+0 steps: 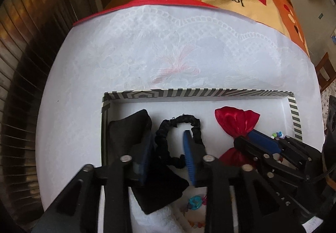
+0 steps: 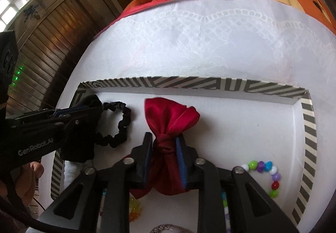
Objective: Organize jewelry
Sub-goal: 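Carry the hair tie and red bow into the tray and open both tools, then move both open tools back to the remaining accessory pile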
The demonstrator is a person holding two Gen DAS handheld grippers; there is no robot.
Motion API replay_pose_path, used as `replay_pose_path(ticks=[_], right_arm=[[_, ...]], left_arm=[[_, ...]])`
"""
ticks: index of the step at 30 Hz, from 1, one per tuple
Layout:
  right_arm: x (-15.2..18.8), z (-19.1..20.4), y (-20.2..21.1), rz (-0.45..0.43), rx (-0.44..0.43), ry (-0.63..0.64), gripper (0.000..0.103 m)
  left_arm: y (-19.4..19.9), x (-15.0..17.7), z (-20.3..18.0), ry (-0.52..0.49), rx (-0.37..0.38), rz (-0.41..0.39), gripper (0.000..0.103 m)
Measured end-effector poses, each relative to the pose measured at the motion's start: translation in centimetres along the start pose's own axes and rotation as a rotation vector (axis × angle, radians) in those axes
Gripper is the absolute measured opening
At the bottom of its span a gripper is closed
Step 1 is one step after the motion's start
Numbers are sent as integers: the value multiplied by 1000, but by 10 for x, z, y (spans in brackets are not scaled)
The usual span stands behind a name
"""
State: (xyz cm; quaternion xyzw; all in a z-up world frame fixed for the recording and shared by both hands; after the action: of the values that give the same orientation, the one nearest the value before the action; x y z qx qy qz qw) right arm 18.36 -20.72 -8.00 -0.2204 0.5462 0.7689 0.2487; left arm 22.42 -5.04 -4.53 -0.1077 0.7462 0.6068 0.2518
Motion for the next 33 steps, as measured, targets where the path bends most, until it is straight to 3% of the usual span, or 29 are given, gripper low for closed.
replay_pose_path(ticks=[2,11,22,33], right_arm=[[-1,-2,9,-16,-8,-10,35],[11,4,81,-82,-7,-8,50],[60,21,159,-136,48,74,54],[119,11,210,-118,127,103,57]], left_arm=[[9,3,-1,-4,-9,-14,16],[63,27,-4,1,-27,-78,16],[122,81,-29,-25,-80,-145,16],[152,152,-56,4,-54,-105,16]])
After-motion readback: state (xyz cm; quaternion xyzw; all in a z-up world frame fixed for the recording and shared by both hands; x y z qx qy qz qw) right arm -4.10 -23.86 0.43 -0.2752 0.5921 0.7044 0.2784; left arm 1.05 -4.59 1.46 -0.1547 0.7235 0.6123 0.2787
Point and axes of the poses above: each gripper's, at about its wrist camera, not at the fingertips, and y roughly against the way its jaws point, z to its left, x to its underside, the point moved 2 cm from there along -y, roughly the way its jaws point, and after that the axes turned 13 degrees about -z, right-handed, at the moved point
